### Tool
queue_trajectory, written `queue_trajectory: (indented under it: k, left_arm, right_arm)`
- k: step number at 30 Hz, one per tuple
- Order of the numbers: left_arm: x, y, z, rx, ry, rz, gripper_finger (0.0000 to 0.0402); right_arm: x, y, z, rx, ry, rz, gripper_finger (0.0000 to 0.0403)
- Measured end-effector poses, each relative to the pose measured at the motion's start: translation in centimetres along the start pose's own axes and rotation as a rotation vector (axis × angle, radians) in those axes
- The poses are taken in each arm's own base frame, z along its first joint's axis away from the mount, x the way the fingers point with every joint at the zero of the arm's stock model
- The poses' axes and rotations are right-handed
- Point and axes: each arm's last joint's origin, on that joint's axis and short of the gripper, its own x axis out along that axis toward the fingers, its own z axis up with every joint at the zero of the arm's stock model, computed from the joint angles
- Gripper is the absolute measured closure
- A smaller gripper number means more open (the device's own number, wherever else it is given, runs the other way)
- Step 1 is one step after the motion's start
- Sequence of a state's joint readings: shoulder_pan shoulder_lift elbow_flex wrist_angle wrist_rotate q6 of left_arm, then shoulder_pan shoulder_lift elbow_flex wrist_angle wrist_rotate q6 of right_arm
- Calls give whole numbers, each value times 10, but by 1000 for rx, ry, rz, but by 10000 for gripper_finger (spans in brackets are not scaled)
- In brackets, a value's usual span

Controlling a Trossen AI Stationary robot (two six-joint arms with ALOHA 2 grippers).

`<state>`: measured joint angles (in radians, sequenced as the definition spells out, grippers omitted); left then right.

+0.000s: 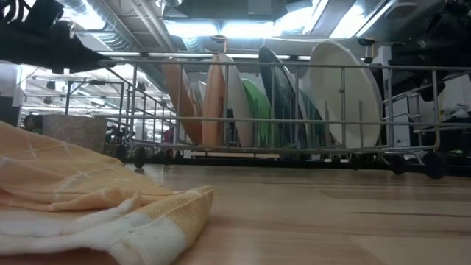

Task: Sort dishes
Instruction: Return to Home Position

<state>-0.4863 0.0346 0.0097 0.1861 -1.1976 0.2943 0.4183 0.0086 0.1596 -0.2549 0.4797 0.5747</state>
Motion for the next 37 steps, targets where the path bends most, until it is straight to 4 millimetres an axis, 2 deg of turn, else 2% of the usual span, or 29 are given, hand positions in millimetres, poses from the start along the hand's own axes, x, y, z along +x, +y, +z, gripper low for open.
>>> queue_trajectory:
  k: [9, 37]
  left_arm:
    - [0, -3, -14, 168, 63, -18, 334]
    - [0, -3, -14, 170, 64, -18, 334]
  right_arm:
    - [0, 0, 1, -1, -3, 3, 299]
    - [0, 0, 0, -7, 6, -1, 299]
